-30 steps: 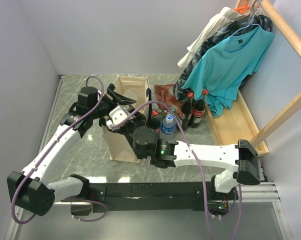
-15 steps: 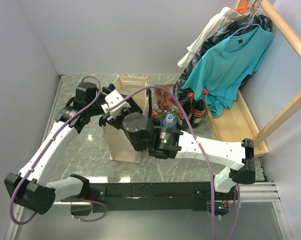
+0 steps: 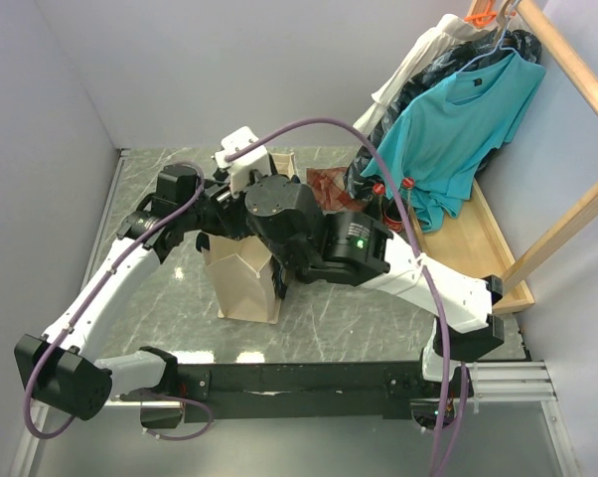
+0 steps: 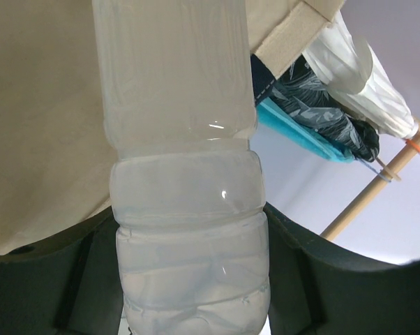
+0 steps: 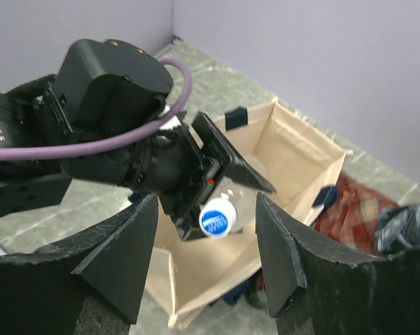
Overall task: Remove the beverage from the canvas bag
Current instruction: Take out the drink from the canvas bag.
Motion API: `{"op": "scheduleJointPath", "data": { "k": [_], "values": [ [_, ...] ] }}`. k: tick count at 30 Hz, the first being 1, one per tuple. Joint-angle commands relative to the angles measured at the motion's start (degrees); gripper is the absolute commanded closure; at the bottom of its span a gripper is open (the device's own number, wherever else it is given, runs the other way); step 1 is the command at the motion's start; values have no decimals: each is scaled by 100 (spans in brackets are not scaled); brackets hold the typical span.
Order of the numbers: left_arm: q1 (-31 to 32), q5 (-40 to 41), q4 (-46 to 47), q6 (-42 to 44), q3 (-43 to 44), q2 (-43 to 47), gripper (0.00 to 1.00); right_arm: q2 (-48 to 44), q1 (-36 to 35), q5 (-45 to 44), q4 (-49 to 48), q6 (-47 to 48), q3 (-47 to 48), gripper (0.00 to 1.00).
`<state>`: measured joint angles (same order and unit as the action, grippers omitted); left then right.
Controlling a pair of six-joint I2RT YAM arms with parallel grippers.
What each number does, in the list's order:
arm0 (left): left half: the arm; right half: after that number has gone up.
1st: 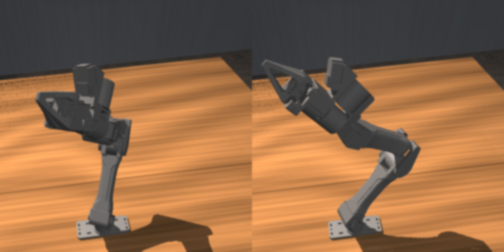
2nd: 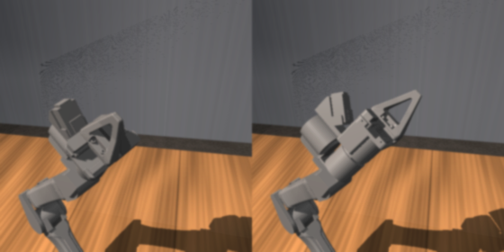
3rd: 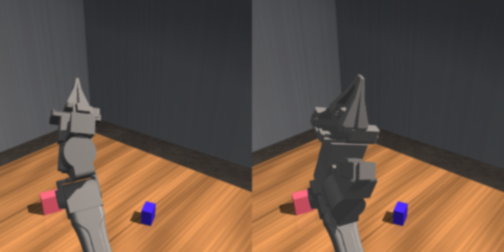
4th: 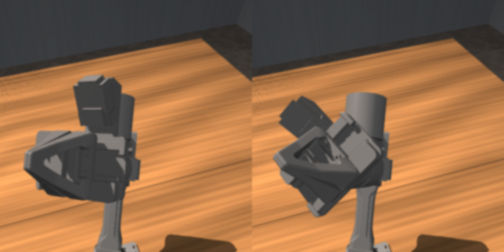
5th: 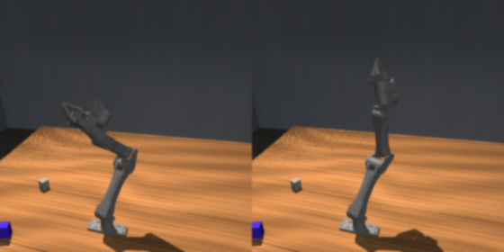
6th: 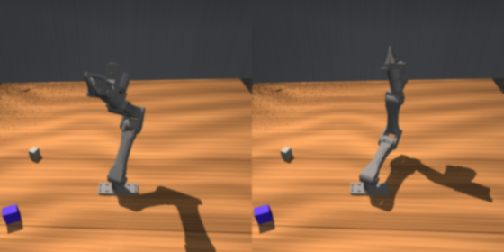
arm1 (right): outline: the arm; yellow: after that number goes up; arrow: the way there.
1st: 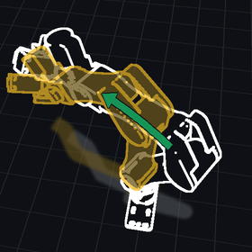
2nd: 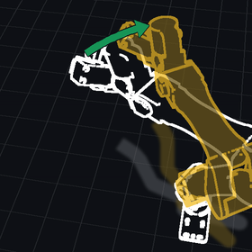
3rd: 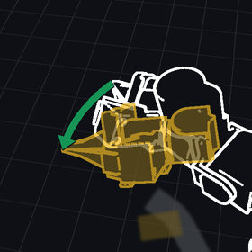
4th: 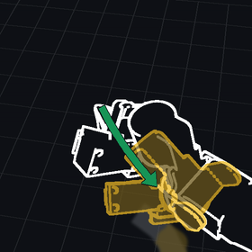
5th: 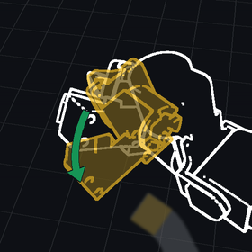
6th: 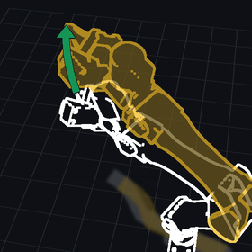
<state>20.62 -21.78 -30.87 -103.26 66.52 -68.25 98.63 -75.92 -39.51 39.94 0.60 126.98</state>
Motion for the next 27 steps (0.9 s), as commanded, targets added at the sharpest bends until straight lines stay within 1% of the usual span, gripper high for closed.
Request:
{"op": "scheduleJointPath", "data": {
  "k": [1, 5, 6, 10, 18, 19, 27],
  "values": [
    [21, -239, 1048, -589, -7, 154, 99, 95, 68, 197, 927, -622, 301, 35],
    [21, -327, 1391, -1177, -280, 215, 99, 183, 130, 347, 1270, -833, 293, 35],
    [21, -336, 1435, -1196, -289, 215, 99, 166, 130, 391, 1270, -851, 240, 35],
    [21, -125, 1207, -1327, -192, 268, 99, 87, 148, 470, 1191, -948, -76, 35],
    [21, 95, 1110, -1284, -113, 259, 99, 104, 218, 461, 1227, -1080, -278, 35],
    [21, 121, 988, -1275, -70, 259, 99, 104, 235, 479, 1209, -1097, -340, 36],
    [21, 262, 943, -1249, -52, 391, 99, 95, 560, 549, 980, -1150, -595, 38]
  ]
}}
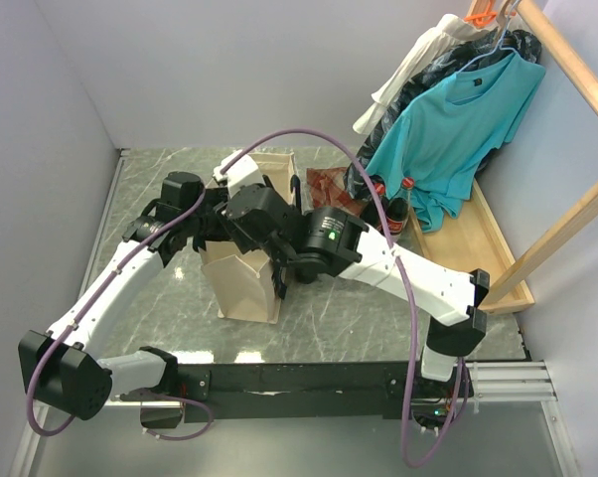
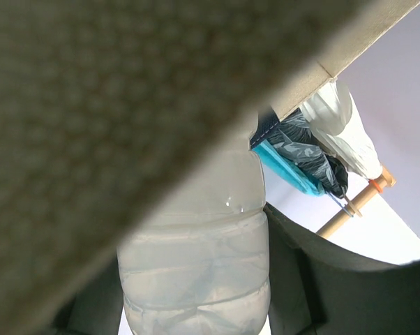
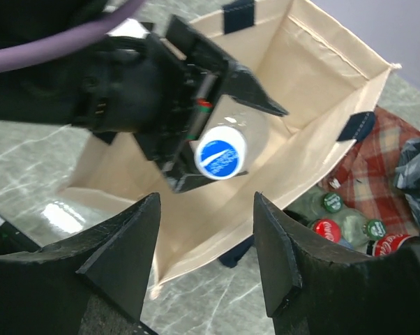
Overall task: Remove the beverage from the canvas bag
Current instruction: Take out the drink from the canvas bag.
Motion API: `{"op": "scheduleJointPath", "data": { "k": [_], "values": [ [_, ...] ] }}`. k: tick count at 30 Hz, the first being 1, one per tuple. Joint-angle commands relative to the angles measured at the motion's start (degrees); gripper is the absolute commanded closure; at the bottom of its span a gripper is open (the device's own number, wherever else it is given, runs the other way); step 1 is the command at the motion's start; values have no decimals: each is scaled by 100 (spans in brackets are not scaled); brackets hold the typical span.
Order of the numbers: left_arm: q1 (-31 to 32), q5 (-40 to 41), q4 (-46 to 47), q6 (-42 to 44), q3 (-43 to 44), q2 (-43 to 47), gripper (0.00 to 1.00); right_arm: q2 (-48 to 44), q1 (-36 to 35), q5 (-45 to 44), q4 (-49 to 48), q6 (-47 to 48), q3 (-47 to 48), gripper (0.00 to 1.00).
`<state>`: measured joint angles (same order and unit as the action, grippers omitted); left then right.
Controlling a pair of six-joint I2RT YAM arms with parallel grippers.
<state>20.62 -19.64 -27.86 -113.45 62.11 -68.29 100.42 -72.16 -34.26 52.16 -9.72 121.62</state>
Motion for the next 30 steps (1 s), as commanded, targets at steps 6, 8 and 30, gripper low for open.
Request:
{"op": "scheduleJointPath", "data": {
  "k": [6, 8, 30],
  "values": [
    [21, 74, 641, -222, 434, 396, 99, -58, 334, 174, -373, -4, -78, 39],
    [21, 109, 632, -213, 443, 395, 99, 21, 352, 218, -330, -13, 19, 39],
    [21, 136, 676, -107, 531, 378, 99, 162, 431, 438, -751, 75, -279, 41]
  ]
}}
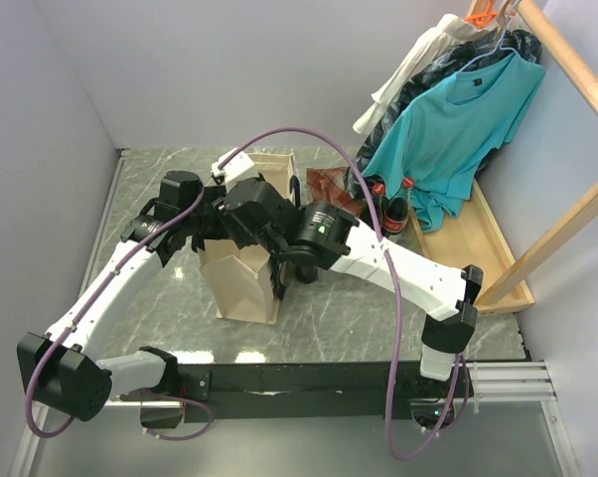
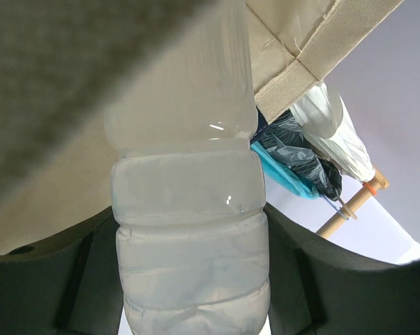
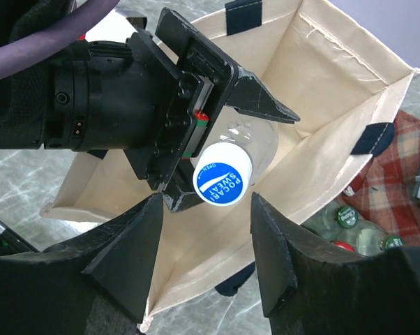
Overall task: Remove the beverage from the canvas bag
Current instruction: Take out the drink from the canvas bag.
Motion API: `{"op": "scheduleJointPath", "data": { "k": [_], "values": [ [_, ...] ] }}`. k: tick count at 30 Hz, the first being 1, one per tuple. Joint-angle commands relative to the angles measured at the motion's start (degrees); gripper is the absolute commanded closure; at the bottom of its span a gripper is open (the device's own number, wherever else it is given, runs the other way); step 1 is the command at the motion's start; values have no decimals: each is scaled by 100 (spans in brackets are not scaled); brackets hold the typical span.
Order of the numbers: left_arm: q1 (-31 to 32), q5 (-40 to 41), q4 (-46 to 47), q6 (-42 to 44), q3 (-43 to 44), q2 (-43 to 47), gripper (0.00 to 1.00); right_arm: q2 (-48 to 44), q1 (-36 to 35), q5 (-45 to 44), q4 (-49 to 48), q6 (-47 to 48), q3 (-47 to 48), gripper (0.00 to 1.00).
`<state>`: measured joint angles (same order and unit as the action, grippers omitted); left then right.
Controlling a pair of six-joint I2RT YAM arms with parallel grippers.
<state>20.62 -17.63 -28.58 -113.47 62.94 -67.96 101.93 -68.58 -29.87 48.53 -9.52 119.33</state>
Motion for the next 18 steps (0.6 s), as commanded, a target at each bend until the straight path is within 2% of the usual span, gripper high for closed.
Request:
{"op": "scheduleJointPath", "data": {
  "k": [1, 5, 7, 18],
  "values": [
    [21, -65, 766, -105, 448, 363, 99, 37, 81, 7, -406, 64, -59, 42],
    [21, -74, 766, -96, 421, 372, 99, 116, 134, 7, -380, 82, 20, 44],
    [21, -83, 783, -105, 395, 389, 99, 116, 160, 16, -397, 73, -6, 50],
    [38, -136, 836, -105, 333, 407, 99, 266, 239, 34, -450, 196, 81, 50]
  ]
}}
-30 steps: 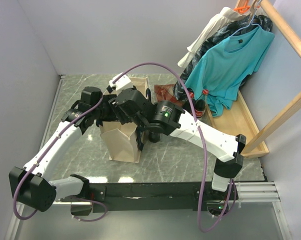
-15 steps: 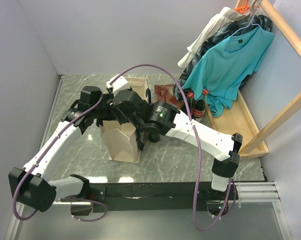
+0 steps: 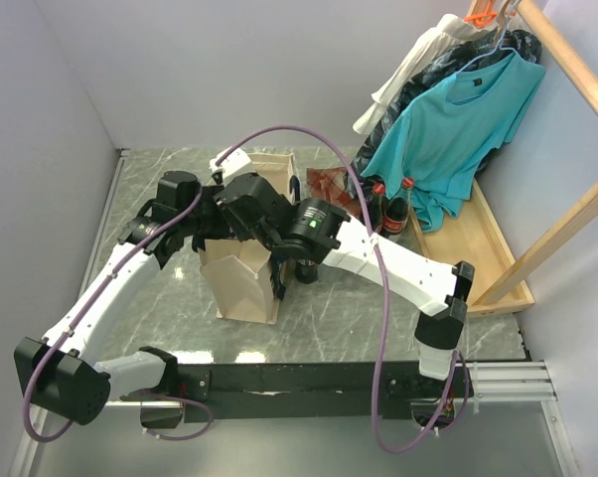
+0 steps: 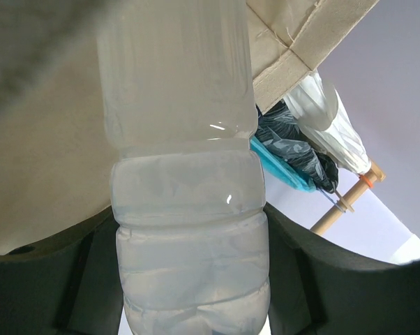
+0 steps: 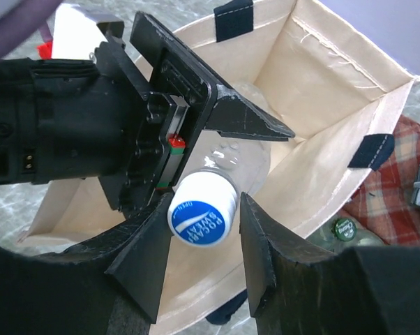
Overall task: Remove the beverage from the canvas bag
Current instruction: Take out the drink from the canvas bag.
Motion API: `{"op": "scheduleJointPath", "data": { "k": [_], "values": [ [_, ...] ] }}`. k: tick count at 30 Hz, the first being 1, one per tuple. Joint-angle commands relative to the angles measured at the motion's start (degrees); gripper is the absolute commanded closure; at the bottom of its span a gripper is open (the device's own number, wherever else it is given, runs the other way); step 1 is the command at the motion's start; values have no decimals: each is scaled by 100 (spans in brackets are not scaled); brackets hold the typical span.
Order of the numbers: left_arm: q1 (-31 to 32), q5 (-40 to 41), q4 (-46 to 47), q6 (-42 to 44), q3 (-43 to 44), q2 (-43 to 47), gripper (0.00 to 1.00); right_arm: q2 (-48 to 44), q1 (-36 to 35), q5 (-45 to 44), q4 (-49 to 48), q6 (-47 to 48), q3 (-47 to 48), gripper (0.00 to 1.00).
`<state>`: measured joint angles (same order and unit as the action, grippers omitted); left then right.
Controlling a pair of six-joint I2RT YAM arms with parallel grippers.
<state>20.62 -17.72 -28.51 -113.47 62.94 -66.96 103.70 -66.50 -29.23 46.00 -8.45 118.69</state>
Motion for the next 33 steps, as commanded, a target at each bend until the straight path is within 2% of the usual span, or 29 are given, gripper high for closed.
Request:
{"op": "scheduleJointPath", "data": {
  "k": [1, 19, 21, 23, 24, 28, 29, 30, 32, 33],
  "values": [
    [38, -118, 838, -96, 342, 324, 99, 106, 32, -47, -205, 89, 163, 50],
    [74, -118, 847, -105, 228, 341, 99, 142, 67, -153, -337, 291, 198, 51],
    [82, -109, 865, -123, 193, 376, 99, 168, 76, -144, -354, 291, 224, 58],
    [91, -109, 874, -123, 193, 377, 99, 168, 93, -74, -425, 326, 198, 60],
    [91, -101, 874, -123, 193, 377, 99, 203, 102, -56, -416, 318, 215, 66],
    [117, -127, 830, -88, 237, 333, 99, 212, 111, -30, -530, 475, 145, 69],
    [126, -144, 838, -105, 210, 333, 99, 212, 111, -56, -557, 493, 102, 72],
    [144, -136, 856, -105, 202, 341, 99, 186, 120, -91, -583, 511, 84, 81],
    [170, -136, 856, -131, 167, 333, 99, 168, 120, -91, -680, 634, 23, 86],
    [170, -136, 856, -140, 149, 341, 99, 133, 128, -117, -706, 669, -4, 93]
  ]
}}
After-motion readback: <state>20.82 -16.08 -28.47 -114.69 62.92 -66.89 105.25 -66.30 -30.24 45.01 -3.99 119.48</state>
